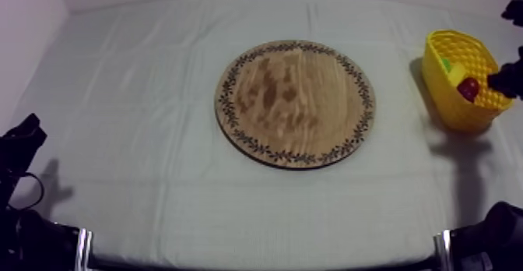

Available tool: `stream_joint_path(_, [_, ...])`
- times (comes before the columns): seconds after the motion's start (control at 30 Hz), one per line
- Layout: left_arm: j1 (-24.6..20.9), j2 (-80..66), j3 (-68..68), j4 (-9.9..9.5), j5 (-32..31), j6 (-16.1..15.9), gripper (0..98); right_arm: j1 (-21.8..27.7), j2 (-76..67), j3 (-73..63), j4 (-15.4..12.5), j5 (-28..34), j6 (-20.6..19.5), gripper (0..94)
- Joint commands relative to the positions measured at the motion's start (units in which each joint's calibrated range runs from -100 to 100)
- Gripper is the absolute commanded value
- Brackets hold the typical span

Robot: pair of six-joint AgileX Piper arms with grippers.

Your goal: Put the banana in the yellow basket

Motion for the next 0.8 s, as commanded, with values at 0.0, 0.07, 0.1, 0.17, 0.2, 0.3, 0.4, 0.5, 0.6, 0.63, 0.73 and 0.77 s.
stream_joint_path(0.0, [0.0,0.0,0.0,-0.01,0.0,0.0,0.1,0.0,-4.4,6.2,-2.0,-1.5,3.5,18.4])
stream_joint_path(0.07, [0.0,0.0,0.0,-0.01,0.0,0.0,0.1,0.0,-7.4,9.8,-3.6,-2.4,5.9,14.4])
stream_joint_path(0.1, [0.0,0.0,0.0,-0.01,0.0,0.0,0.1,0.1,-9.0,11.4,-4.6,-2.6,7.4,12.1])
stream_joint_path(0.17, [0.0,0.0,0.0,-0.01,0.0,0.0,0.1,0.5,-12.7,14.3,-6.5,-2.8,10.0,7.4])
stream_joint_path(0.2, [0.0,0.0,0.0,-0.01,0.0,0.0,0.1,0.6,-14.6,15.6,-7.2,-2.9,10.7,5.3])
stream_joint_path(0.3, [0.0,0.0,0.0,-0.01,0.0,0.0,0.1,0.7,-20.5,19.1,-8.1,-2.3,11.8,2.0])
stream_joint_path(0.4, [0.0,0.0,0.0,-0.01,0.0,0.0,0.1,0.5,-26.5,23.2,-8.1,-0.5,14.1,0.9])
stream_joint_path(0.5, [0.0,0.0,0.0,-0.01,0.0,0.0,0.1,0.3,-32.3,27.3,-7.7,-0.1,14.0,0.5])
stream_joint_path(0.6, [0.0,0.0,0.0,-0.01,0.0,0.0,0.1,-0.3,-38.3,29.8,-6.3,-0.3,9.1,0.4])
stream_joint_path(0.63, [0.0,0.0,0.0,-0.01,0.0,0.0,0.1,-0.4,-40.4,30.3,-6.0,-0.4,6.7,0.4])
stream_joint_path(0.73, [0.0,0.0,0.0,-0.01,0.0,0.0,0.1,-1.3,-46.5,31.3,-4.6,-0.2,0.9,0.3])
stream_joint_path(0.77, [0.0,0.0,0.0,-0.01,0.0,0.0,0.1,-1.9,-48.5,31.5,-3.9,-0.2,-0.1,0.3])
